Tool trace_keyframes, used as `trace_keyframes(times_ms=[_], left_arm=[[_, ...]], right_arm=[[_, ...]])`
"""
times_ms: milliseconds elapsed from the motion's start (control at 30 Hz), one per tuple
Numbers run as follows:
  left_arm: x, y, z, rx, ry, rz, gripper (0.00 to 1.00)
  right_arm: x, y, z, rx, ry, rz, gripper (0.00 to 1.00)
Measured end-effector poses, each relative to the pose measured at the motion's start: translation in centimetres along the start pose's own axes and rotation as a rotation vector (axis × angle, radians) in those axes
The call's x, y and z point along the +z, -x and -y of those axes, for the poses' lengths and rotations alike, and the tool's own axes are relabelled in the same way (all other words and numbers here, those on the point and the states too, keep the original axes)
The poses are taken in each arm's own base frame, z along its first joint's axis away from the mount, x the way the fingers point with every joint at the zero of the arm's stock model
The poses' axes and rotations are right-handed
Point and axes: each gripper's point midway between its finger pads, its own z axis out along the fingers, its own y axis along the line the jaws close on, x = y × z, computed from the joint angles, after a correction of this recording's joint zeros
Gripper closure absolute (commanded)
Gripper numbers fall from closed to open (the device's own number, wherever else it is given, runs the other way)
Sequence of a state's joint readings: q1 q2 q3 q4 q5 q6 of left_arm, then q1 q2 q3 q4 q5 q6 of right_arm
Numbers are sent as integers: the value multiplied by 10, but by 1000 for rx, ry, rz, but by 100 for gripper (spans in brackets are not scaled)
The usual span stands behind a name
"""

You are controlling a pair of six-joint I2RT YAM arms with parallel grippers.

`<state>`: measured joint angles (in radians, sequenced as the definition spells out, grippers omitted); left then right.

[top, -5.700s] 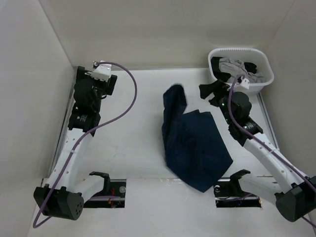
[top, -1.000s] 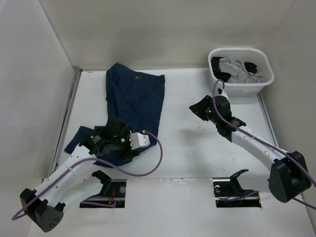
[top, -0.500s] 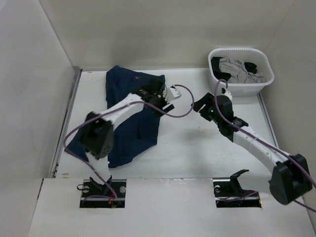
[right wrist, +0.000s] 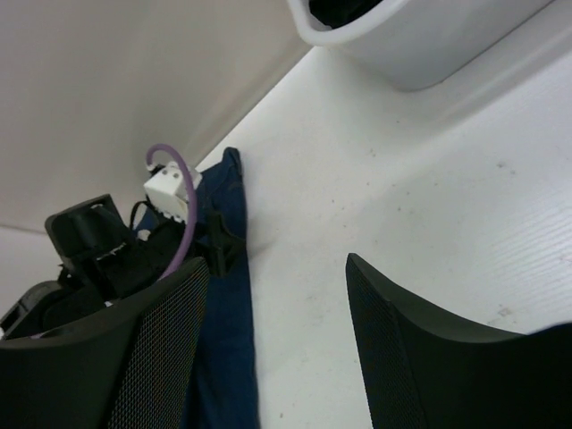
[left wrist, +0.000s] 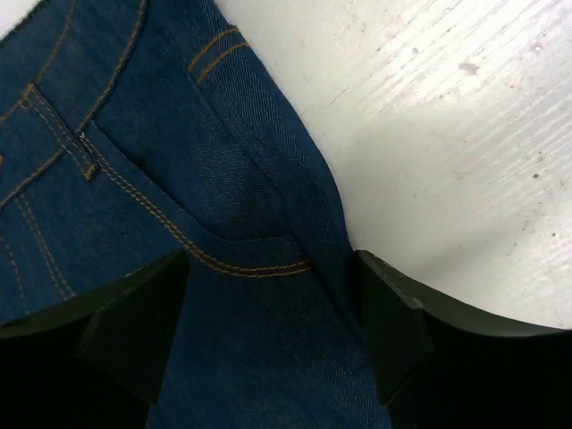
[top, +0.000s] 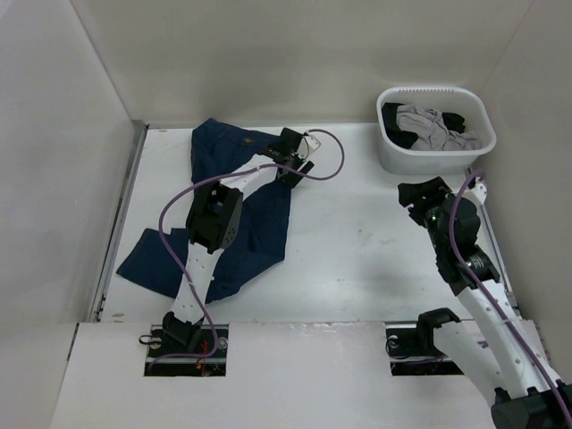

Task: Fold and stack the trousers
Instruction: Flatten the trousers out

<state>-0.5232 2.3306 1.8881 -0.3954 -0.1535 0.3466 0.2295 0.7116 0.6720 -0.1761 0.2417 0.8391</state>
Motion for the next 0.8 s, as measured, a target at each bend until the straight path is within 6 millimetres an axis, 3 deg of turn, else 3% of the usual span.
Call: trace_keyframes(times_ms=[67,200,267,400,500,567,600,633,667,733,800], left_arm=[[1,-4,-1,-11,-18,-8,49],[-1,-11,20,-18,-125,-23,90],[-1,-12,32,-12,-175,-20,100],[-20,-21,57,33,-281,18,100],[-66,-53,104,140,-426,-11,97],[-101,-69,142,228,-529,-19,81],[-126,-75,169,293,-601,-11,60],[-148,-77,193,352,-665,6,50],[-167,-76,215,390,-721,22,47],[-206,-67,257,469,-836,90,44],[-227,-61,271,484,-890,130,42]], right_arm=[[1,-2,4,-12,-13,-9,34],[7,-11,12,-34,-46,-39,36],[9,-14,15,-43,-60,-50,37],[9,-13,19,-46,-74,-50,38],[4,-13,21,-42,-78,-53,37],[0,-15,24,-28,-85,-57,31],[-2,-20,29,-9,-93,-66,25],[-3,-25,34,-2,-107,-77,8],[-3,-35,41,19,-126,-98,0],[-7,-62,61,32,-180,-170,0],[-14,-101,83,45,-248,-274,0]])
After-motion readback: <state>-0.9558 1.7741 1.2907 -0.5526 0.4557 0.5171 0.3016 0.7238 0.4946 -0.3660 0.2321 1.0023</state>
